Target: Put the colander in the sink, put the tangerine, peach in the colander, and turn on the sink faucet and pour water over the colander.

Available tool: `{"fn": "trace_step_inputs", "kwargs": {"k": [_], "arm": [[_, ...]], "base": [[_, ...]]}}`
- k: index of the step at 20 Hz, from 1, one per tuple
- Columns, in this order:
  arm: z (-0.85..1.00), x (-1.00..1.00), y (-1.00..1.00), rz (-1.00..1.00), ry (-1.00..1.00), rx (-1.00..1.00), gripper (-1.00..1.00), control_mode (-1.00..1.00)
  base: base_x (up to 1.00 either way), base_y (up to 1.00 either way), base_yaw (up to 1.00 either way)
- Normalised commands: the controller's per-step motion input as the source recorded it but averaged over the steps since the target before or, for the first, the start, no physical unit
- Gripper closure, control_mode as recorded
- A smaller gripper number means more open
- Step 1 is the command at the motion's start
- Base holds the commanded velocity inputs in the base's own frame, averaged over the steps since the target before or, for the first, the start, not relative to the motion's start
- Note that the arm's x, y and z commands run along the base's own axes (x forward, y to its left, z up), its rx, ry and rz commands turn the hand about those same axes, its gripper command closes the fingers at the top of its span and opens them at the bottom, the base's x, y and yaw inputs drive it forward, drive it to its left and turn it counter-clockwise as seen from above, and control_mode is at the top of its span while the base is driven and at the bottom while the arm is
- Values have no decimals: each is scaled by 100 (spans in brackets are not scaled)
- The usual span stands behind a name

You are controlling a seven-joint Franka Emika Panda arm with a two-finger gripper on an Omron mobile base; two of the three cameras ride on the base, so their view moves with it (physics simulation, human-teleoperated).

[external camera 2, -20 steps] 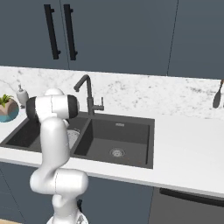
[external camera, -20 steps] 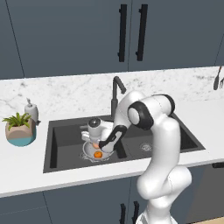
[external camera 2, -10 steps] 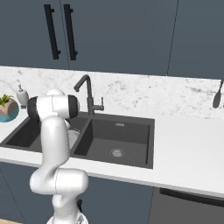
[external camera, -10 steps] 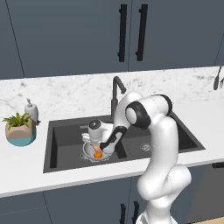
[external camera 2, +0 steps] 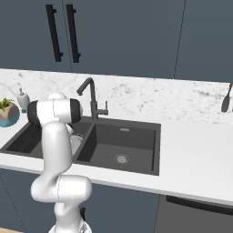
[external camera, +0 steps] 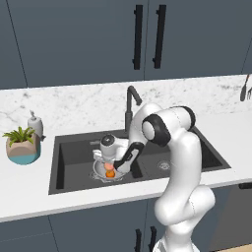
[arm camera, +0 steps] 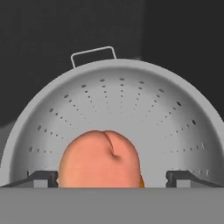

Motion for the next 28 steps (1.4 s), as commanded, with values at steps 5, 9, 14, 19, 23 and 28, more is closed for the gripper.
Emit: {"fn": "trace_step_inputs", "kwargs": {"k": [5,9,14,19,23,28], "arm": [[93,-31,0,0,-10,10,-100,-100],[100,-34,0,1,-14,12,-100,-100],[100,-38,1,3,-13,10,-100,-100],[100,-48,12,7,-10,9,-100,-100],[100,-55,8,13,-9,10,-100,-100],[100,-54,0,16,-8,14,-100,-100]], "base": [[0,0,0],[0,0,0],[0,0,0],[0,0,0],[0,0,0],[0,0,0]]}}
